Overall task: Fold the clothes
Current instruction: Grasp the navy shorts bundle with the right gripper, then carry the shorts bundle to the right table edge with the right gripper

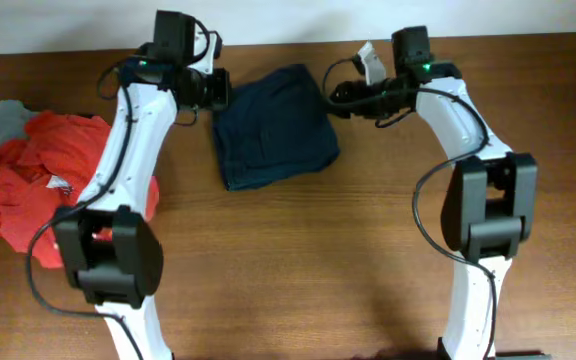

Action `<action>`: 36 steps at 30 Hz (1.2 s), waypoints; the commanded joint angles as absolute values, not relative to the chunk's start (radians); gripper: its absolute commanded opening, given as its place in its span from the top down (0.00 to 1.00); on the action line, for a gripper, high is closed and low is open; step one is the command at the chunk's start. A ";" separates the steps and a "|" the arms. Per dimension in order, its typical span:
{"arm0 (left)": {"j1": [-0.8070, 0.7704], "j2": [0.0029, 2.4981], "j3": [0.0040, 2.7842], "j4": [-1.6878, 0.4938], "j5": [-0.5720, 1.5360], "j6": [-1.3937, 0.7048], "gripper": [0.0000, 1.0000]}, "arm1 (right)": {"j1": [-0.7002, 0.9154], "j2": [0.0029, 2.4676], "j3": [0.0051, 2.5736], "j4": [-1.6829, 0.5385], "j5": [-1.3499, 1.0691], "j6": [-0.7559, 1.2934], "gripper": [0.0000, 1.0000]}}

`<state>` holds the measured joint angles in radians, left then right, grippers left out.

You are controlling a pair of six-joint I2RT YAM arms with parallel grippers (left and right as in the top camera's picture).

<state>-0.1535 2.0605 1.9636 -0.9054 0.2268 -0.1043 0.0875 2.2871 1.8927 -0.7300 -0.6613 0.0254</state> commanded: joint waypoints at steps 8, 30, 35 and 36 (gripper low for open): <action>-0.146 1.882 1.967 -0.944 0.213 -0.051 0.62 | 0.158 2.387 1.902 -0.656 -0.695 -0.022 0.21; -0.146 1.848 1.966 -1.005 0.190 -0.051 0.63 | 0.085 2.446 1.904 -0.569 -0.776 0.255 0.96; -0.148 1.848 1.966 -1.005 0.190 -0.052 0.63 | -0.044 2.439 1.904 -0.614 -0.778 0.280 0.96; -0.148 1.848 1.966 -1.005 0.190 -0.052 0.62 | -0.088 2.439 1.904 -0.628 -0.777 0.279 0.96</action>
